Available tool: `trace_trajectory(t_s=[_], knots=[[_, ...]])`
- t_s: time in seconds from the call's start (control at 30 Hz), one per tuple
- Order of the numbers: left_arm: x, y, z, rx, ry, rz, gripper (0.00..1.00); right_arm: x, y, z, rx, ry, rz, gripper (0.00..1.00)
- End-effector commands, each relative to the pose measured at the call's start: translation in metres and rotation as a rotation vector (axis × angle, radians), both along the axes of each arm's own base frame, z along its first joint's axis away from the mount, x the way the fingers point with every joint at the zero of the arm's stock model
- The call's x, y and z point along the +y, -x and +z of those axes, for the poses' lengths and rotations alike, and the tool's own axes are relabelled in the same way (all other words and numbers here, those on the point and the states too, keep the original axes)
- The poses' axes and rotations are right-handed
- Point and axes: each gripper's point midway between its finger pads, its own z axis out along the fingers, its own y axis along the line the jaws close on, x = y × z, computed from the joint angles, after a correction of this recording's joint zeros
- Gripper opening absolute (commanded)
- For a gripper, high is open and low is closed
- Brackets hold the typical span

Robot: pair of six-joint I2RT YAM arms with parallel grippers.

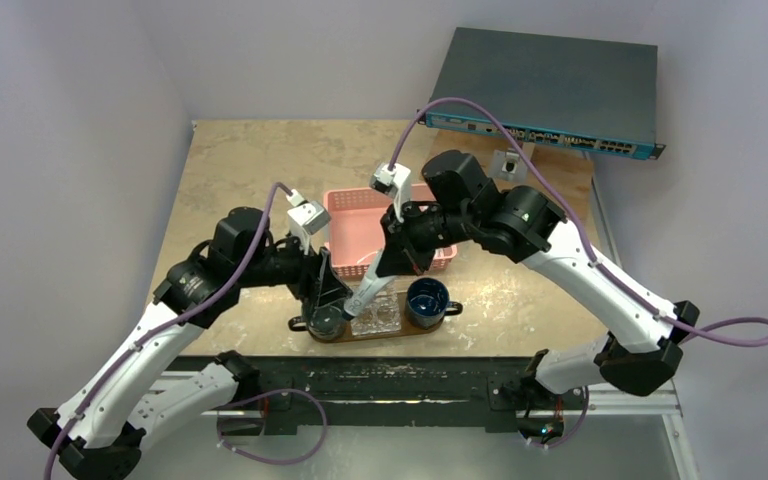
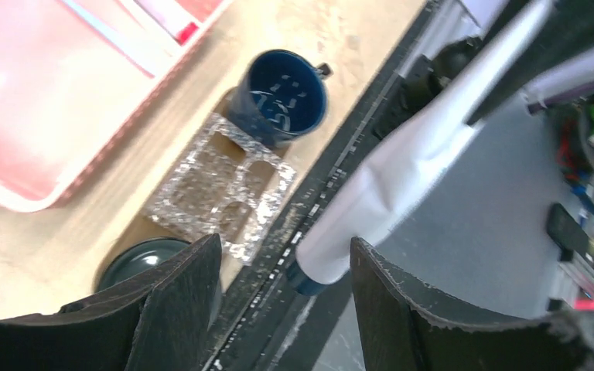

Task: Prepare toiletry sets of a toothbrush and toothpaste on the tray

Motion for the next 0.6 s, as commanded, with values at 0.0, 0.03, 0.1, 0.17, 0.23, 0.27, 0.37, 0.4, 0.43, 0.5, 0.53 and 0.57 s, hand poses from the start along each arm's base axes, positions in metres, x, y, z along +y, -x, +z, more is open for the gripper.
trace_trajectory(t_s=[0.0, 0.03, 0.1, 0.17, 0.23, 0.27, 0.37, 0.4, 0.43, 0.5, 0.53, 0.57], knots=[[0.017, -0.030, 0.010, -0.112, -0.042, 0.171, 0.62, -0.002, -0.008, 0.002, -0.068, 0.104, -0.116, 0.00], [0.020, -0.032, 0.010, -0.123, -0.049, 0.193, 0.63, -0.002, -0.010, 0.001, -0.075, 0.120, -0.134, 0.00], [0.027, -0.037, 0.010, -0.146, -0.065, 0.234, 0.67, -0.003, -0.017, -0.005, -0.092, 0.164, -0.178, 0.00], [0.034, -0.041, 0.009, -0.162, -0.086, 0.274, 0.73, -0.003, -0.021, -0.009, -0.115, 0.203, -0.217, 0.00], [0.044, -0.047, 0.005, -0.168, -0.125, 0.332, 0.75, -0.002, -0.025, -0.012, -0.142, 0.239, -0.256, 0.00], [0.050, -0.051, 0.002, -0.169, -0.148, 0.367, 0.76, -0.001, -0.026, -0.015, -0.150, 0.256, -0.266, 0.00], [0.066, -0.059, -0.010, -0.169, -0.211, 0.459, 0.90, 0.001, -0.034, -0.022, -0.188, 0.305, -0.330, 0.00], [0.070, -0.061, -0.014, -0.165, -0.230, 0.482, 0.91, 0.002, -0.037, -0.023, -0.199, 0.313, -0.352, 0.00], [0.074, -0.063, -0.018, -0.167, -0.246, 0.509, 0.91, 0.003, -0.040, -0.024, -0.213, 0.323, -0.371, 0.00], [0.081, -0.065, -0.022, -0.172, -0.264, 0.543, 0.92, 0.009, -0.041, -0.026, -0.234, 0.329, -0.388, 0.00], [0.084, -0.066, -0.024, -0.178, -0.267, 0.556, 0.92, 0.011, -0.042, -0.027, -0.243, 0.334, -0.398, 0.00], [0.086, -0.067, -0.025, -0.188, -0.267, 0.569, 0.92, 0.013, -0.043, -0.030, -0.251, 0.345, -0.404, 0.00]])
